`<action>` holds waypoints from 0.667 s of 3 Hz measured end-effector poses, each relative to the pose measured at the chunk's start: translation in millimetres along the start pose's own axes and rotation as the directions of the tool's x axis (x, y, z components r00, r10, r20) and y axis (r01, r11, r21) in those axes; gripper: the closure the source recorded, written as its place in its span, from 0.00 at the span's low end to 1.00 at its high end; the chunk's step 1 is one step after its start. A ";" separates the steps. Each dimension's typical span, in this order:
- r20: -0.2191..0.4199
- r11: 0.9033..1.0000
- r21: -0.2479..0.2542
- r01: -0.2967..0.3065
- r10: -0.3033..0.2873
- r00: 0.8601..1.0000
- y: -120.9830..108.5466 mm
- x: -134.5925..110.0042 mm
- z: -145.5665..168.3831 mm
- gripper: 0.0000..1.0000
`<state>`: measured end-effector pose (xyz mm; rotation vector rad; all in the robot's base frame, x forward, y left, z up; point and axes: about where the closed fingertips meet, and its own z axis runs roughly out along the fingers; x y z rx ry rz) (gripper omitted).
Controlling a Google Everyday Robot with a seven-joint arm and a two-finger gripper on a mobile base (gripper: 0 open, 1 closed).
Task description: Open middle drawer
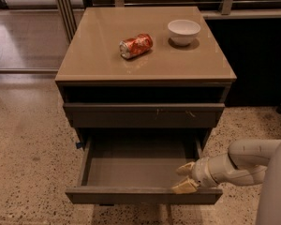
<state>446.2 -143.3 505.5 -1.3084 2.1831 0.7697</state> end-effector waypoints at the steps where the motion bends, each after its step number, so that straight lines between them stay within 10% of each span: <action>1: 0.000 1.000 -0.001 0.000 0.000 1.000 0.1 0.1 0.3 0.00; 2: 0.000 1.000 -0.001 0.000 0.000 1.000 0.1 0.1 0.3 0.00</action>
Offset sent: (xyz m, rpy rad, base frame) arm -0.0001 0.0001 -0.0002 0.0001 0.0007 0.0001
